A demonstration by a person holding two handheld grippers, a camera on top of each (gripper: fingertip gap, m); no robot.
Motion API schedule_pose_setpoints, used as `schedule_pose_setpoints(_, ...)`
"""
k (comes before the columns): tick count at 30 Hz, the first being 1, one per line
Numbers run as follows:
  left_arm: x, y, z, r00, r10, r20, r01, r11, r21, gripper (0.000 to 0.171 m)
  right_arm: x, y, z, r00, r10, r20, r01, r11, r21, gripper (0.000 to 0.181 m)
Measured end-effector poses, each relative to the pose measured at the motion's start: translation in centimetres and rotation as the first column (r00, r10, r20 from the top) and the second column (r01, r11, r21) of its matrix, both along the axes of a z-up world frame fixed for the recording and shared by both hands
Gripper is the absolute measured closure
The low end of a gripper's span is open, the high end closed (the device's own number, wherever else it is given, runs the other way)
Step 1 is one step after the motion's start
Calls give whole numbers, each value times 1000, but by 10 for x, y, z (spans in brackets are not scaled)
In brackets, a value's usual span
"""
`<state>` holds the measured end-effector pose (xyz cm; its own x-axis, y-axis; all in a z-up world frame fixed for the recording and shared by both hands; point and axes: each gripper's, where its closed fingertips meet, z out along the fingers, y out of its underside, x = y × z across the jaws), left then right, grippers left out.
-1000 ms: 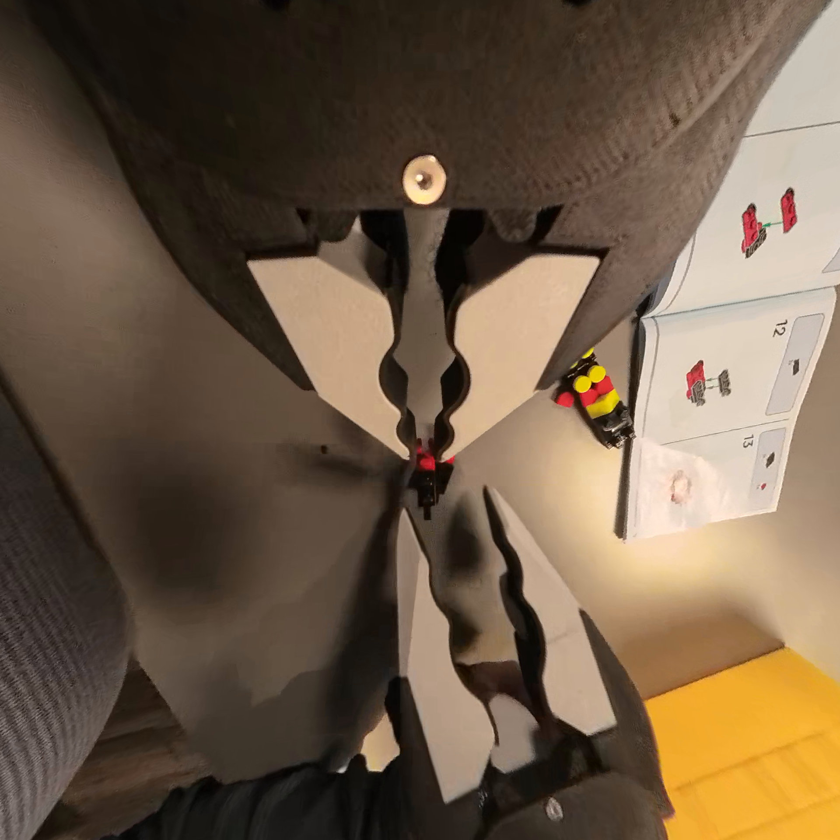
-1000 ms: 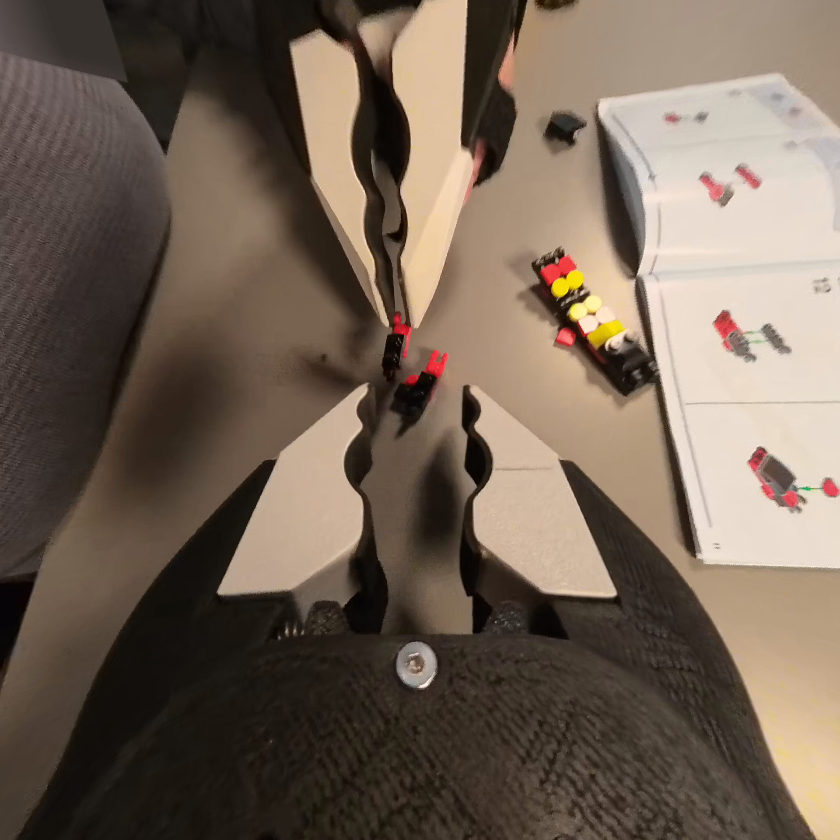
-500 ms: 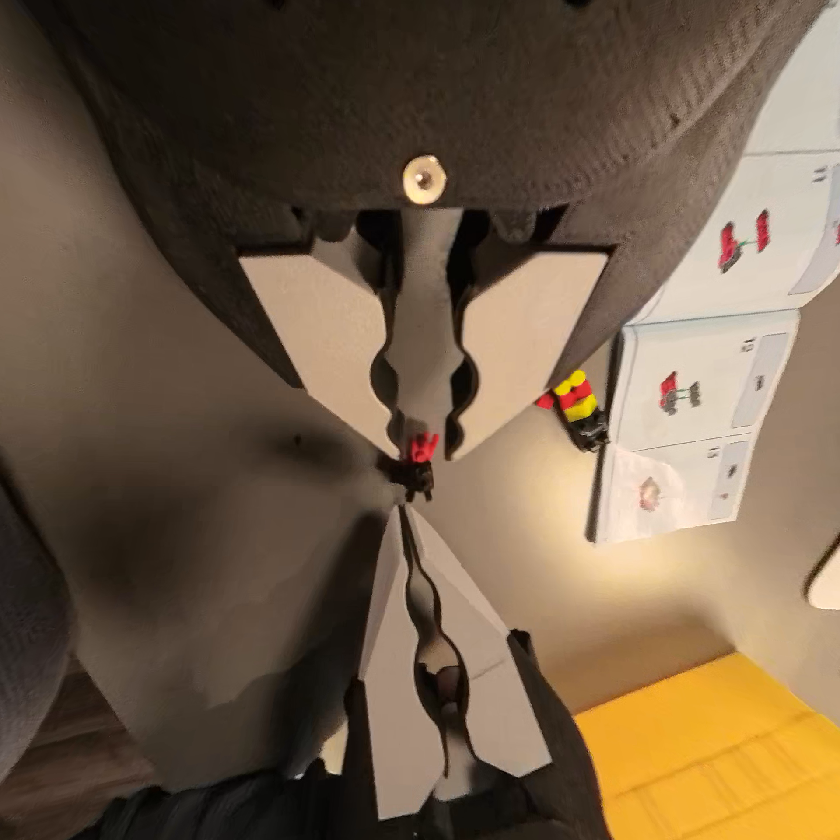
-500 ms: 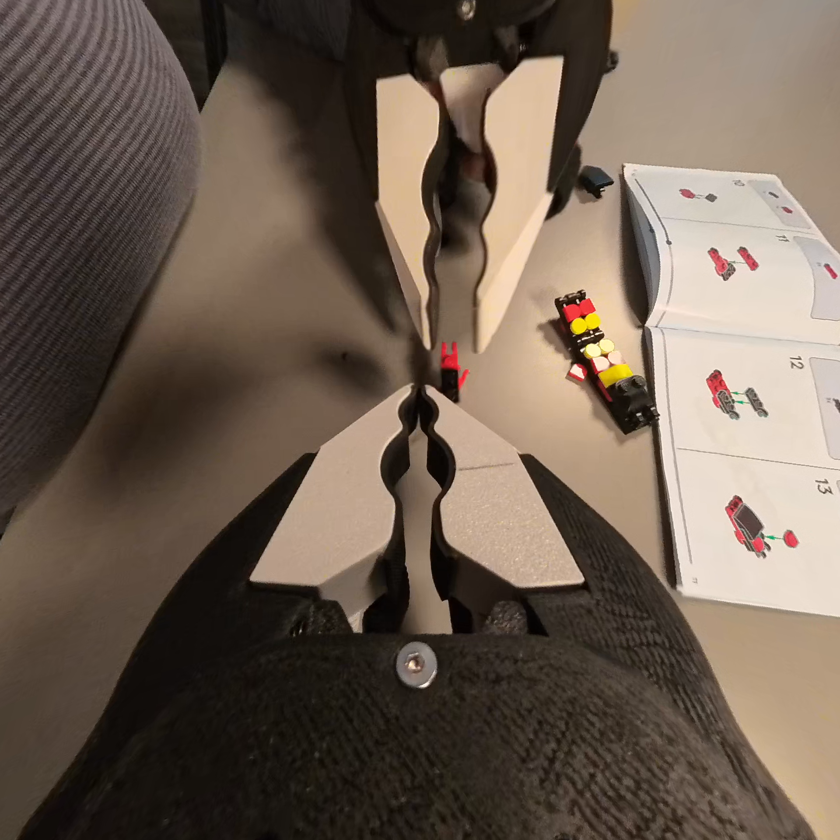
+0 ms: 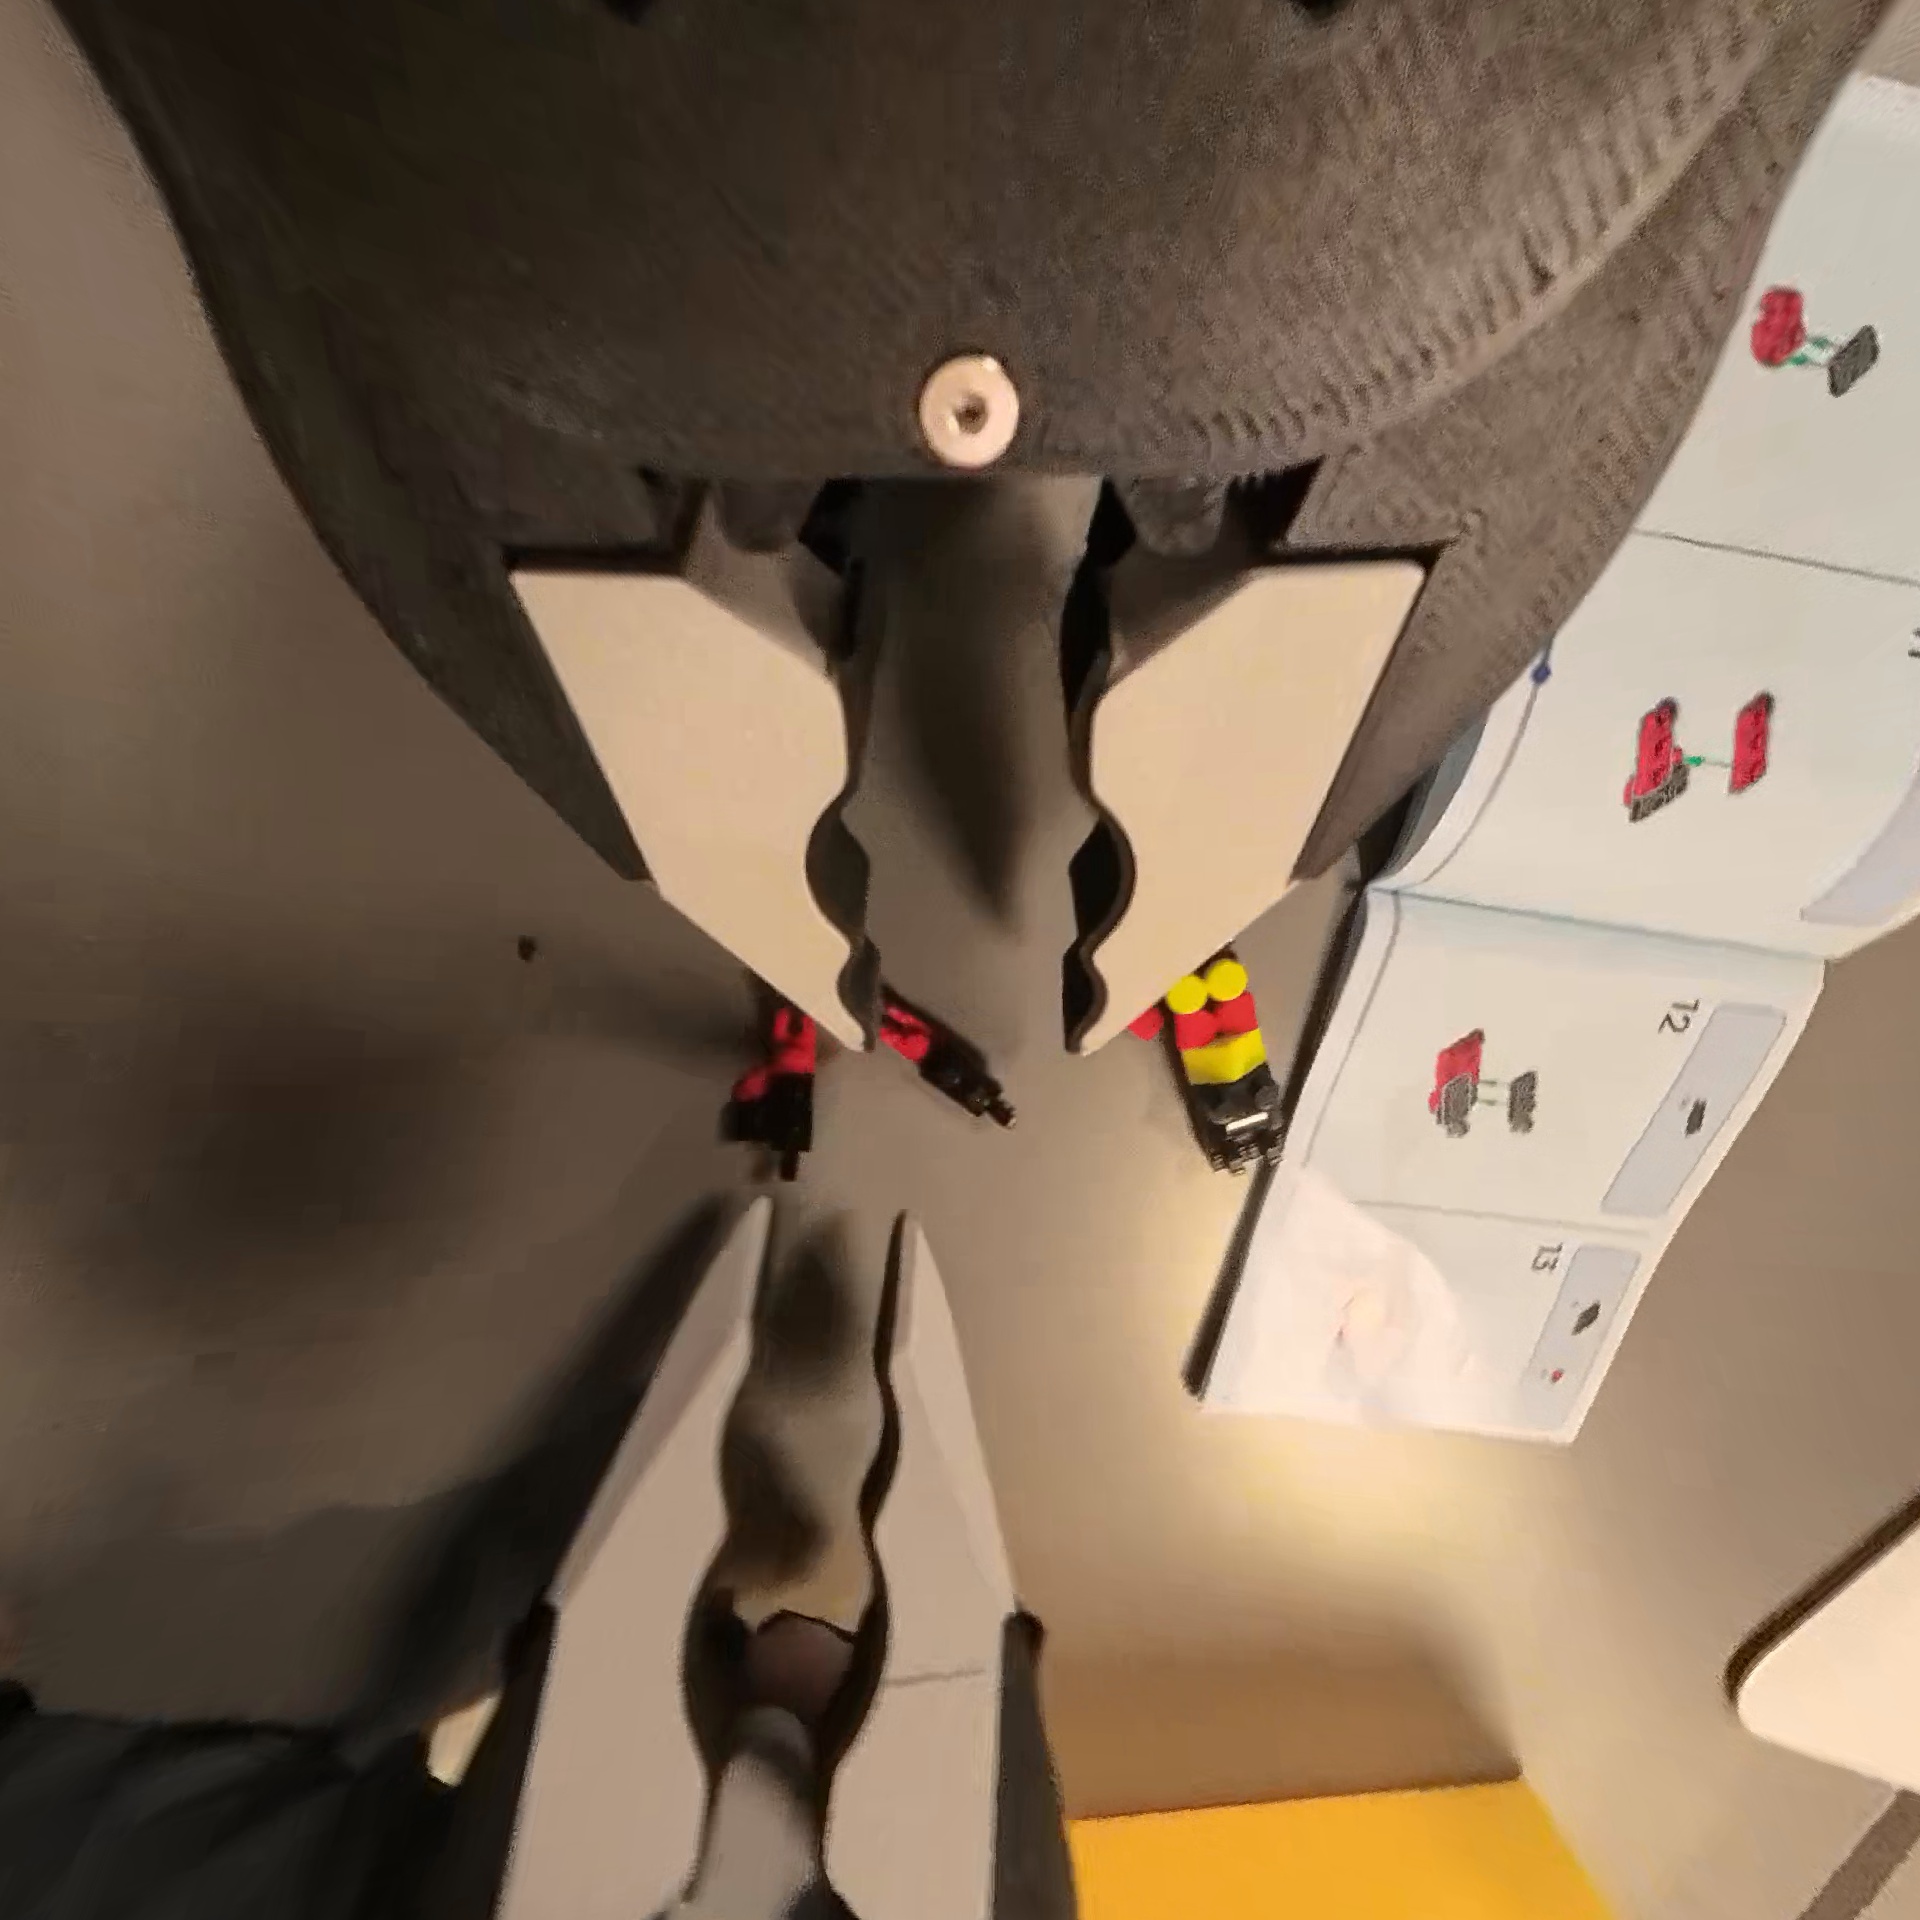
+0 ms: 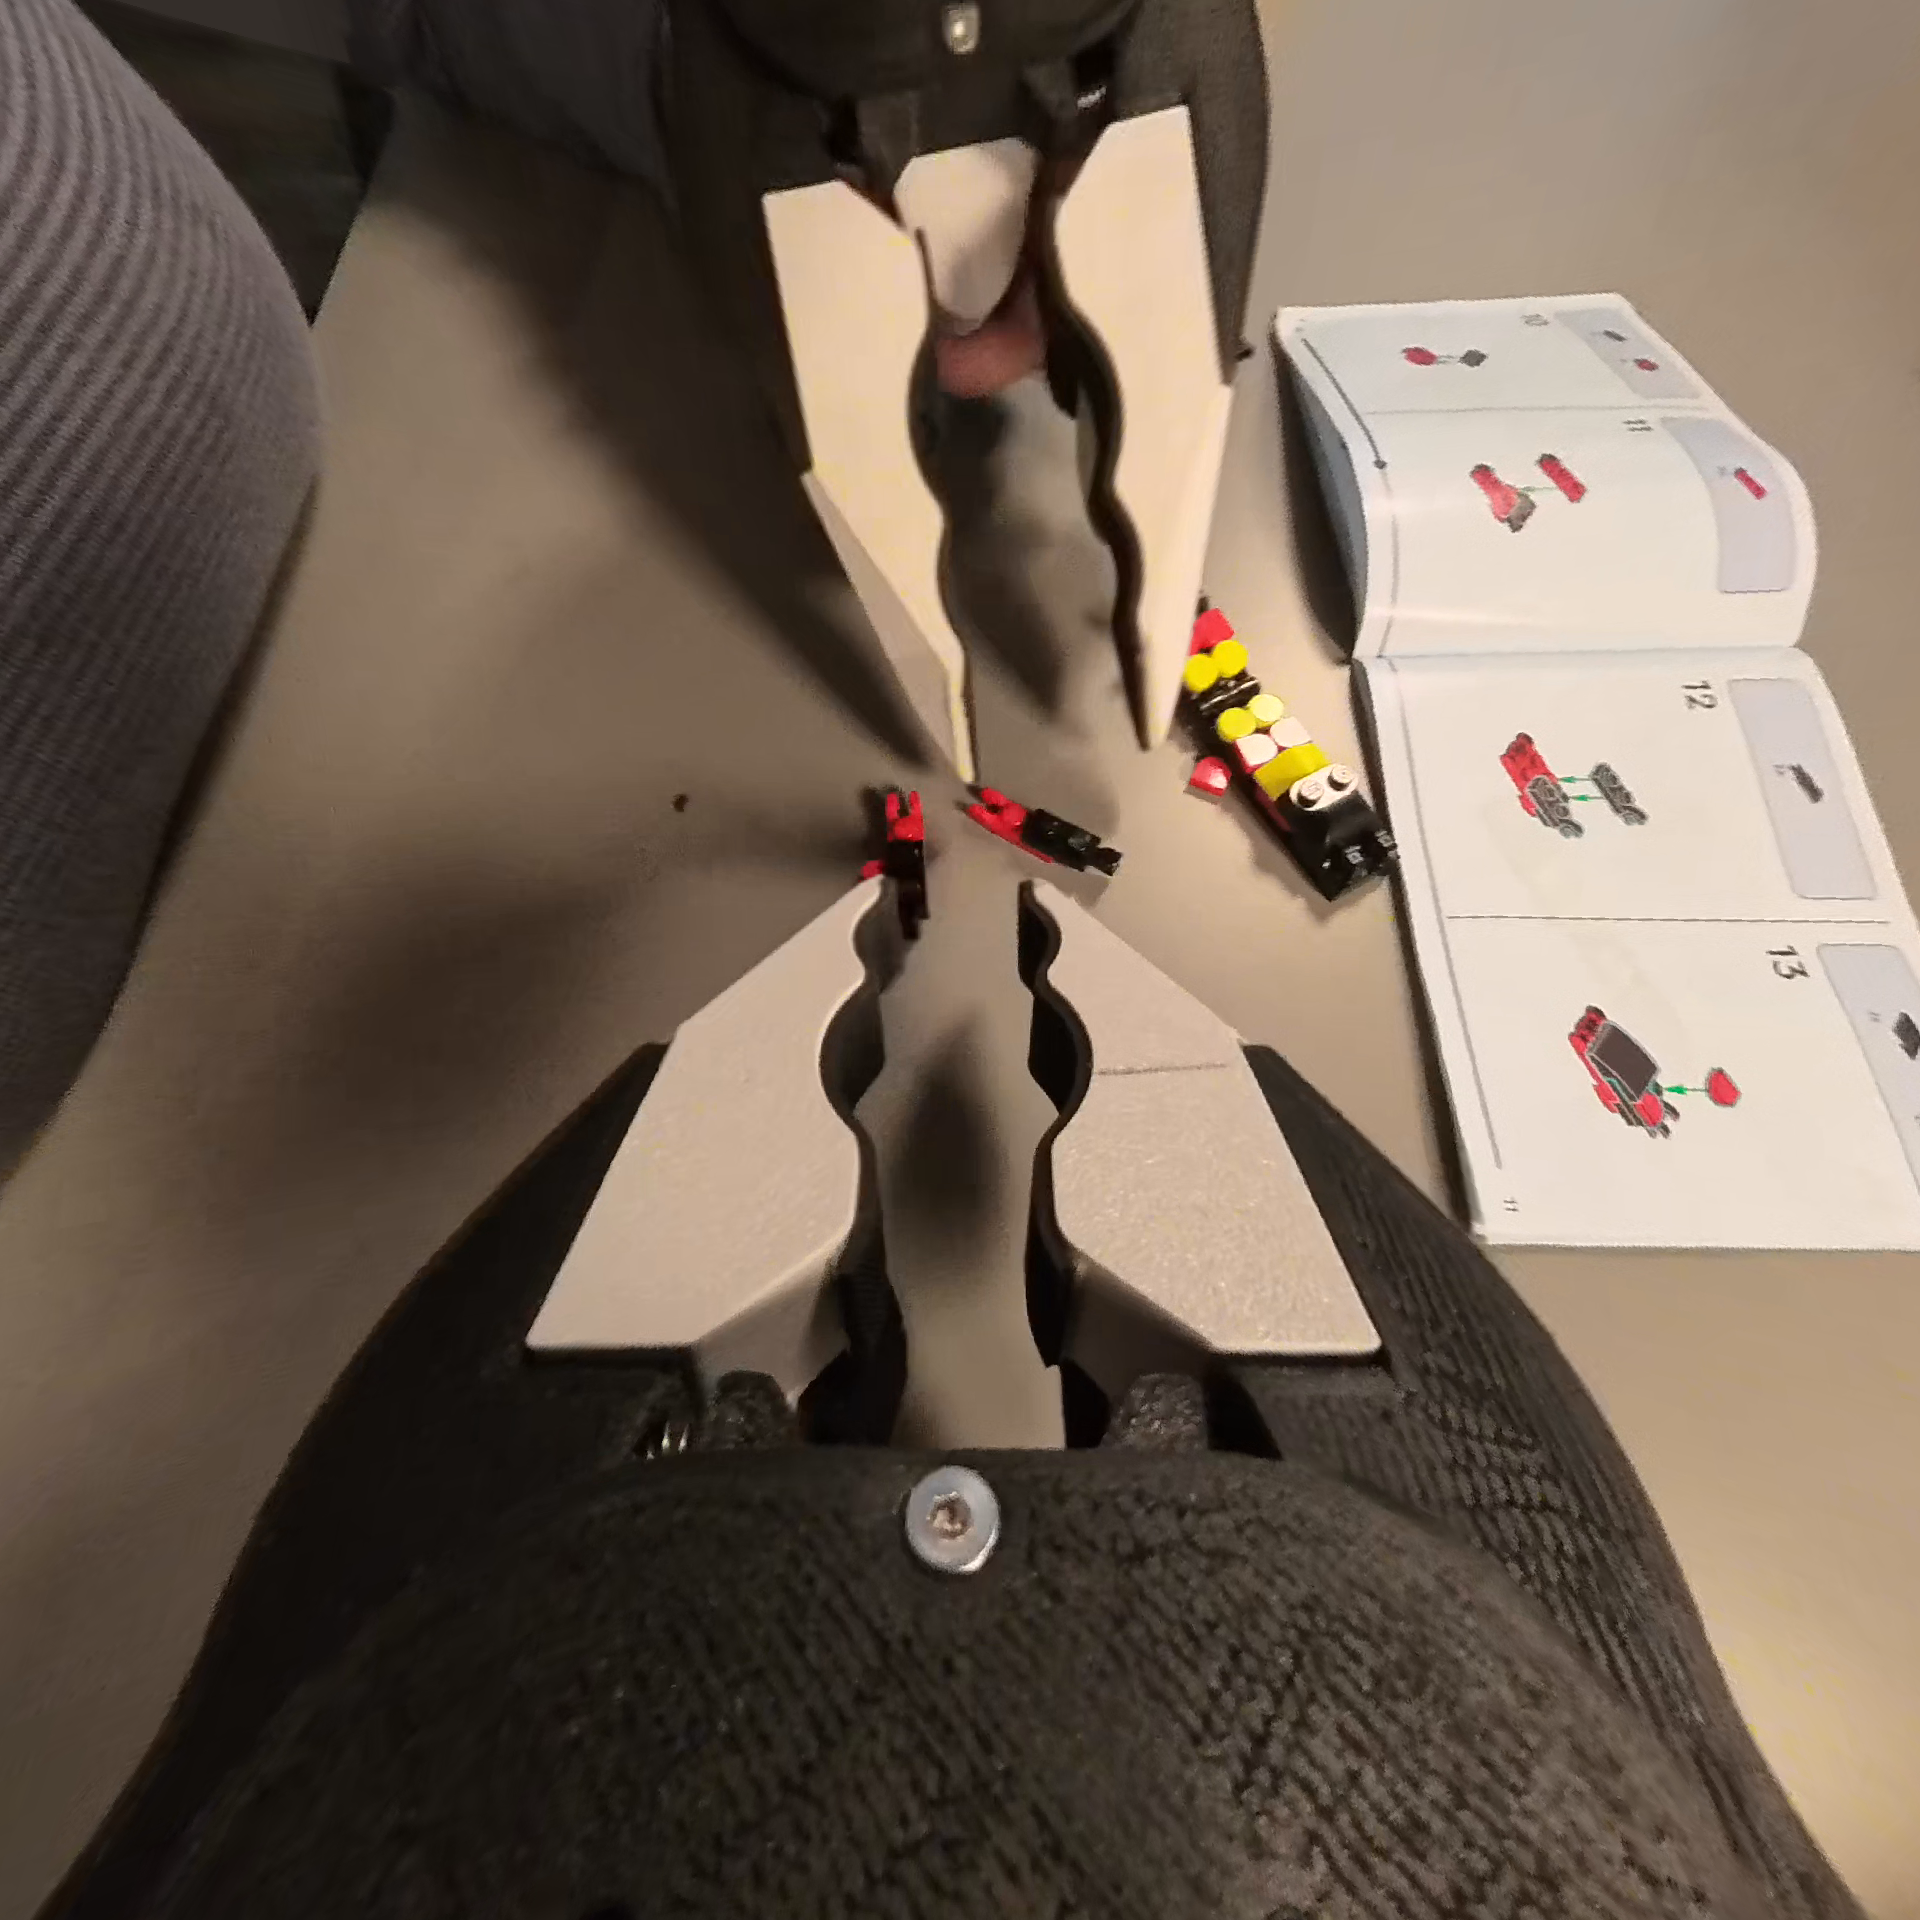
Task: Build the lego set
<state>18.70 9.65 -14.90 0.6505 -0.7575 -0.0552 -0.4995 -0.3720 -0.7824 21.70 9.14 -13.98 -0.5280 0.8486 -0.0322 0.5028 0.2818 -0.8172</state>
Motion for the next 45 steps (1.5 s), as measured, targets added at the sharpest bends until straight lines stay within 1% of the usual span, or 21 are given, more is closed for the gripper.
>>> schedule_pose_setpoints(2, 0, 2, -1, 1000, 28, 8, -28, 999, -15, 138, 2, -5, -5, 999, 28, 22, -28, 1000, -2, 152)
schedule_pose_setpoints(5, 3, 4, -5, 999, 39, -6, -39, 999, -29, 139, 2, -10, -10, 998, 51, 36, -51, 999, 10, 147)
schedule_pose_setpoints(8, 8, 4, -12, 999, 33, -36, -35, 998, -54, 141, 2, -10, -11, 998, 52, 32, -53, 998, 28, 147)
schedule_pose_setpoints(10, 11, 3, -12, 998, 25, -49, -28, 998, -58, 148, 2, -9, -9, 999, 47, 25, -48, 998, 29, 147)
schedule_pose_setpoints(12, 13, 1, -12, 998, 7, -57, -11, 998, -68, 161, 1, -6, -8, 999, 36, 16, -36, 999, 32, 147)
schedule_pose_setpoints(13, 13, 1, -12, 998, 2, -61, -6, 998, -62, 164, 1, -5, -7, 1000, 29, 10, -29, 999, 33, 147)
schedule_pose_setpoints(17, 8, 3, -11, 997, -9, -81, 6, 999, -38, 164, 0, 1, -4, 1000, 11, -10, -10, 999, 42, 150)
schedule_pose_setpoints(20, 12, -6, -1, 998, -60, 19, 61, 996, -63, 164, 1, 4, -1, 999, 11, -33, -10, 999, 44, 151)
schedule_pose_setpoints(22, 22, -22, 13, 979, -122, 161, 144, 980, -136, 164, 3, 0, 7, 996, 45, -78, -43, 999, 30, 150)
schedule_pose_setpoints(23, 25, -27, 19, 967, -124, 223, 164, 971, -173, 164, 3, -5, 12, 991, 72, -117, -69, 997, 35, 151)
schedule_pose_setpoints(25, 31, -38, 28, 931, -133, 338, 226, 942, -250, 164, 5, -17, 23, 967, 144, -211, -125, 987, 104, 155)
schedule_pose_setpoints(27, 35, -41, 32, 897, -105, 429, 255, 917, -308, 164, 7, -27, 27, 938, 217, -270, -159, 962, 221, 163)
schedule_pose_setpoints(29, 35, -41, 34, 868, -70, 492, 274, 893, -357, 164, 8, -31, 29, 918, 258, -300, -158, 934, 321, 170)
schedule_pose_setpoints(32, 34, -41, 37, 825, -27, 565, 306, 862, -405, 164, 7, -32, 31, 909, 274, -314, -150, 918, 368, 180)
schedule_pose_setpoints(36, 34, -41, 37, 810, -18, 587, 323, 849, -419, 164, 7, -33, 31, 907, 277, -318, -150, 917, 370, 180)
schedule_pose_setpoints(37, 35, -42, 38, 804, -15, 594, 328, 845, -423, 164, 7, -33, 31, 905, 276, -322, -147, 917, 371, 175)
schedule_pose_setpoints(39, 36, -42, 40, 792, -9, 610, 338, 839, -427, 164, 7, -34, 31, 907, 278, -315, -150, 915, 374, 178)
schedule_pose_setpoints(41, 35, -41, 39, 795, -9, 606, 332, 843, -423, 164, 6, -32, 30, 916, 263, -303, -142, 918, 370, 178)
schedule_pose_setpoints(43, 34, -38, 41, 798, -22, 603, 314, 868, -384, 163, 5, -30, 30, 930, 227, -289, -130, 938, 320, 178)
schedule_pose_setpoints(44, 33, -37, 42, 807, -52, 588, 308, 886, -346, 159, 3, -28, 31, 939, 196, -283, -115, 953, 279, 178)
schedule_pose_setpoints(45, 30, -35, 39, 839, -88, 538, 282, 914, -291, 152, 2, -25, 32, 950, 161, -267, -99, 968, 230, 178)
